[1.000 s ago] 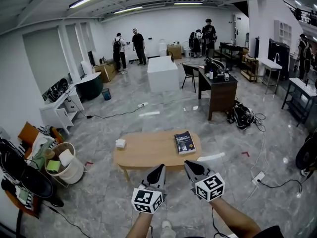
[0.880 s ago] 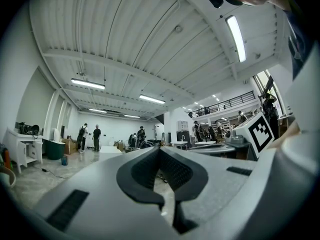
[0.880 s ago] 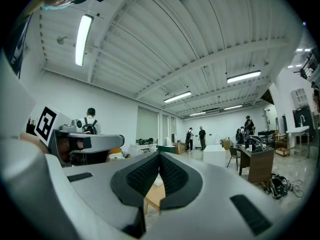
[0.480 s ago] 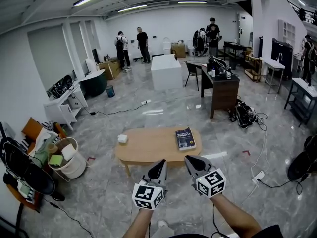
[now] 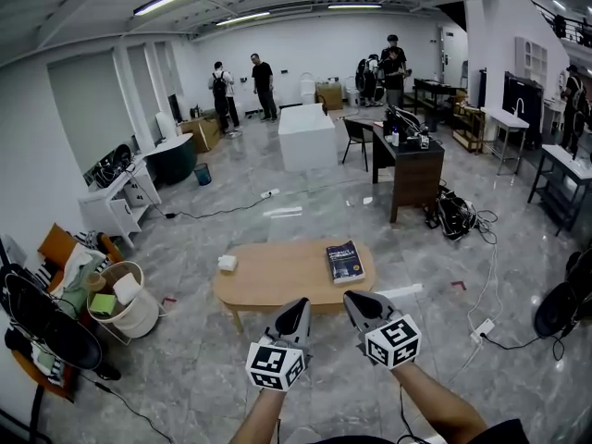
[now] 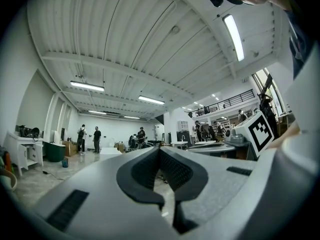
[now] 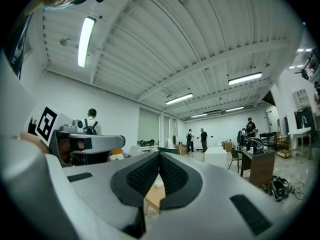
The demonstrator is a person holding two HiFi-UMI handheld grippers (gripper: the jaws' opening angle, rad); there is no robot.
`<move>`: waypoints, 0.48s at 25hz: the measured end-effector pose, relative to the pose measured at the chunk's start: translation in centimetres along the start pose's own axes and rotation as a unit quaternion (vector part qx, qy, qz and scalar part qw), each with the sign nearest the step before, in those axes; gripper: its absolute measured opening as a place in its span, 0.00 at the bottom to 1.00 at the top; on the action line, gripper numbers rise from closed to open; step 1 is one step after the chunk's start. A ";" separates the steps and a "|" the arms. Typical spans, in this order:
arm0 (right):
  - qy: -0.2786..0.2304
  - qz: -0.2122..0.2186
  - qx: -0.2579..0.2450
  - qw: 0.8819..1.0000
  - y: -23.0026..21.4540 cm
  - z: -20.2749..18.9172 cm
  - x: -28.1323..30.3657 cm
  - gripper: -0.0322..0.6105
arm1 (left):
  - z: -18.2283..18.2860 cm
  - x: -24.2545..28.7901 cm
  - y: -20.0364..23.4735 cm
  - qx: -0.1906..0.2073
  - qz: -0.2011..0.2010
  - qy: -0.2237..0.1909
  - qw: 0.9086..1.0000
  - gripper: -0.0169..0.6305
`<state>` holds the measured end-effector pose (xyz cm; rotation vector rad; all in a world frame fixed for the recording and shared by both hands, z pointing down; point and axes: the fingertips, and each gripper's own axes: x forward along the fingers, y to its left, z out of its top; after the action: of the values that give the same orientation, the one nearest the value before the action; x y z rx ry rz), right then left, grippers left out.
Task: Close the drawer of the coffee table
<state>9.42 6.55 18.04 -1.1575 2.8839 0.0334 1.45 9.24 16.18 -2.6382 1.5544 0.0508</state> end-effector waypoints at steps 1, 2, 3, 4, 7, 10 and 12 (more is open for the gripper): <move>0.001 0.000 0.000 1.000 0.0 -0.1 0.1 0.08 | -0.1 0.0 0.2 -0.001 0.001 0.001 1.000 0.03; 0.002 0.000 0.000 1.000 0.0 -0.2 0.3 0.08 | -0.2 0.1 0.4 -0.002 0.002 0.002 1.000 0.03; 0.003 0.000 0.001 1.000 -0.1 -0.3 0.4 0.08 | -0.4 0.1 0.6 -0.003 0.003 0.002 1.000 0.03; 0.004 -0.001 0.002 1.000 -0.1 -0.4 0.5 0.08 | -0.4 0.1 0.7 -0.005 0.004 0.003 1.000 0.03; 0.003 0.000 0.003 1.000 -0.1 -0.5 1.0 0.08 | -0.5 0.2 1.1 -0.006 0.004 0.003 1.000 0.03; 0.002 0.003 0.001 1.000 0.1 -0.6 1.4 0.08 | -0.6 0.1 1.5 -0.004 0.005 0.003 1.000 0.03; 0.002 0.003 0.001 1.000 0.1 -0.6 1.6 0.08 | -0.6 0.1 1.7 -0.004 0.006 0.003 1.000 0.03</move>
<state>8.17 5.52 18.58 -1.1490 2.8902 0.0270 0.00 8.28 16.73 -2.6378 1.5759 0.0499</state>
